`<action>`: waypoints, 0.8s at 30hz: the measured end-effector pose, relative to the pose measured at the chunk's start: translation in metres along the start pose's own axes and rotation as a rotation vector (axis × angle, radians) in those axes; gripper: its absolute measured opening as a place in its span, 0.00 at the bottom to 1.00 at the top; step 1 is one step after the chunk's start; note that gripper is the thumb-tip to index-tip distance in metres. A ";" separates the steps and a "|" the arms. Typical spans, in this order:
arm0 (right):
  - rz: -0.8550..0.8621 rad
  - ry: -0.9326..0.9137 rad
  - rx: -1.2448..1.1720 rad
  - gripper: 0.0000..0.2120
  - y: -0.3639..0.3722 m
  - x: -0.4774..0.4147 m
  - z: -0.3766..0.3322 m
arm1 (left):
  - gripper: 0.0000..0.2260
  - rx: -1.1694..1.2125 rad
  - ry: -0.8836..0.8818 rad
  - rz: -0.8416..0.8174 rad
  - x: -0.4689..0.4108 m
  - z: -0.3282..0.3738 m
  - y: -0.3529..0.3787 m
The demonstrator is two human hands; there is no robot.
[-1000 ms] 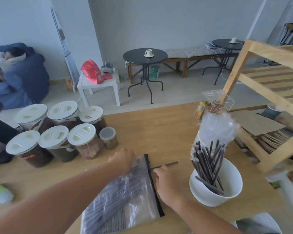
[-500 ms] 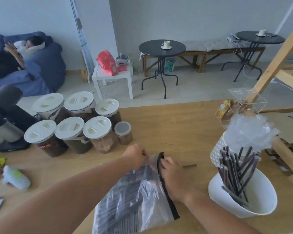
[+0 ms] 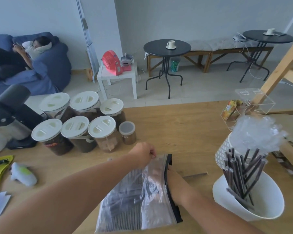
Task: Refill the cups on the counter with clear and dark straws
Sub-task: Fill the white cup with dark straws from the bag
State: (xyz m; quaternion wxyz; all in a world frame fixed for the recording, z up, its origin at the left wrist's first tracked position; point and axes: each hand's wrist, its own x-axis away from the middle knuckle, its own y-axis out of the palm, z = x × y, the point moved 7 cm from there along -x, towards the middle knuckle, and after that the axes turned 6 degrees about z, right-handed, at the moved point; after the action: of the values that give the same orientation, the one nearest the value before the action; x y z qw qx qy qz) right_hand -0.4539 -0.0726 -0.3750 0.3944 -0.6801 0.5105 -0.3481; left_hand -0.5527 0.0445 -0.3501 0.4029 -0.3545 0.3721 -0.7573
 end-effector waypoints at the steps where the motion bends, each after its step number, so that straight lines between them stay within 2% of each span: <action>1: 0.010 -0.006 0.014 0.22 -0.002 0.002 0.000 | 0.08 -0.020 0.021 -0.015 0.001 0.001 0.000; 2: -0.043 -0.031 0.112 0.20 -0.003 0.005 0.001 | 0.08 -0.043 0.040 -0.030 0.001 0.002 0.000; 5: -0.193 -0.020 0.204 0.12 -0.009 0.013 0.003 | 0.10 -0.106 0.072 -0.063 0.005 0.002 -0.002; 8: -0.247 -0.009 0.238 0.10 -0.021 0.025 0.001 | 0.12 -0.174 0.097 -0.065 0.007 -0.003 -0.009; 12: -0.189 -0.110 0.290 0.07 -0.037 0.036 -0.006 | 0.15 -0.354 0.109 -0.094 0.015 -0.018 -0.020; 15: -0.189 -0.074 0.313 0.02 -0.047 0.035 -0.002 | 0.17 -0.577 0.130 -0.168 0.024 -0.032 -0.024; 20: -0.085 -0.024 0.340 0.08 -0.065 0.025 0.006 | 0.15 -0.755 0.018 -0.224 0.045 -0.064 -0.038; 24: 0.073 0.081 0.378 0.08 -0.078 0.017 0.015 | 0.09 -0.829 -0.075 -0.136 0.063 -0.075 -0.051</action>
State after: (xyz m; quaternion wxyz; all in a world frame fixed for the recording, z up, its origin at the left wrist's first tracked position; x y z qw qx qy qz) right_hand -0.4043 -0.0729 -0.3105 0.5066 -0.5605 0.4758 -0.4505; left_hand -0.6599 0.0304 -0.3266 0.1887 -0.5378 0.6061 -0.5548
